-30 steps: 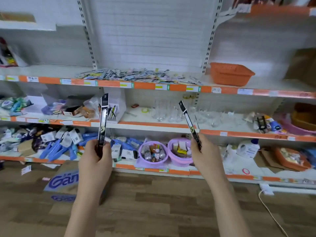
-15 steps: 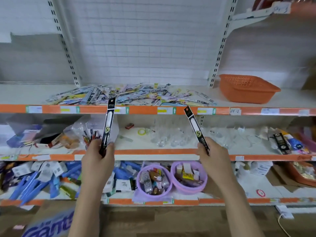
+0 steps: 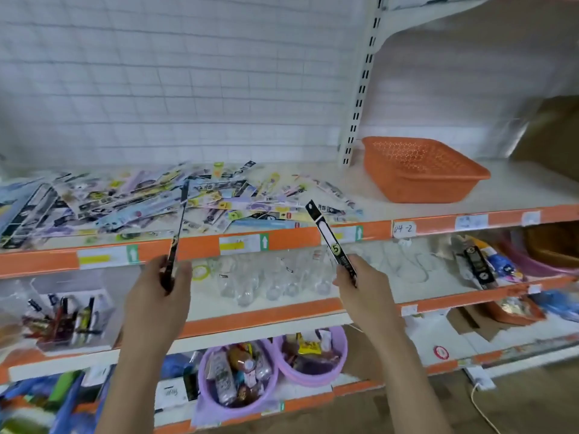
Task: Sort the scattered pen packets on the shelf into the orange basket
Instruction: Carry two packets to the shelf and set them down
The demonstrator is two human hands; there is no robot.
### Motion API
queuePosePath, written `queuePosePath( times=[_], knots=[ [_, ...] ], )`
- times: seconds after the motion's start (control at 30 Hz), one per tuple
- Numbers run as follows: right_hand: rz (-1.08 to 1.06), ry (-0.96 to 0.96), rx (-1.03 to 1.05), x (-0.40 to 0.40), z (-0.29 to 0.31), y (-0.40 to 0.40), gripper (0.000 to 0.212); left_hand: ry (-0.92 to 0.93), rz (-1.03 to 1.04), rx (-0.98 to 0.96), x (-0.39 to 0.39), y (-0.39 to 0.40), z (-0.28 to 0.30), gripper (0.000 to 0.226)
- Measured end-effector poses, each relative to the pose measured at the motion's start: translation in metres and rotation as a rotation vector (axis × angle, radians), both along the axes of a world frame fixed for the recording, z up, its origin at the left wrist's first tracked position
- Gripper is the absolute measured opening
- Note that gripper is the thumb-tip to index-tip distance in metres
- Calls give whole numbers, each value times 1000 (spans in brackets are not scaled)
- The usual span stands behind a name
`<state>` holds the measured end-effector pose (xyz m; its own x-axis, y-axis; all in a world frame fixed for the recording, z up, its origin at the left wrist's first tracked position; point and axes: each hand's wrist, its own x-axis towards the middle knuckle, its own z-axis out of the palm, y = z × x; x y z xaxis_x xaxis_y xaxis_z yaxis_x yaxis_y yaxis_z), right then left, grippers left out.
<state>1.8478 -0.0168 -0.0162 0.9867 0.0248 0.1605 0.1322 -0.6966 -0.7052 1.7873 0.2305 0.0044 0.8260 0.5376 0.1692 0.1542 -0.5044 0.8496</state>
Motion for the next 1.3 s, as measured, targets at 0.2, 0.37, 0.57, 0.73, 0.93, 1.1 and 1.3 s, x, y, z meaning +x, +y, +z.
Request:
queuePosePath(
  times=[0.2, 0.37, 0.57, 0.73, 0.93, 1.1, 1.3],
  knots=[
    [52, -57, 3, 99, 16, -26, 19, -61, 68, -120, 80, -31, 17, 26],
    [-17, -41, -72, 186, 17, -48, 15, -108, 112, -140, 126, -40, 6, 5],
    [-82, 80, -258, 263, 13, -58, 23, -61, 173, -118, 154, -31, 9, 7],
    [-129, 101, -320, 288, 6, -47, 31, -46, 115, -102, 194, -25, 16, 6],
    [-175, 120, -443, 296, -1, -53, 28, -4, -4, -84, 241, -20, 14, 8],
    [-164, 50, -408, 291, -6, -63, 24, 72, -90, -32, 268, -38, 8, 23],
    [-58, -26, -422, 290, -4, -79, 28, 70, -202, 1, 305, -96, 14, 51]
  ],
)
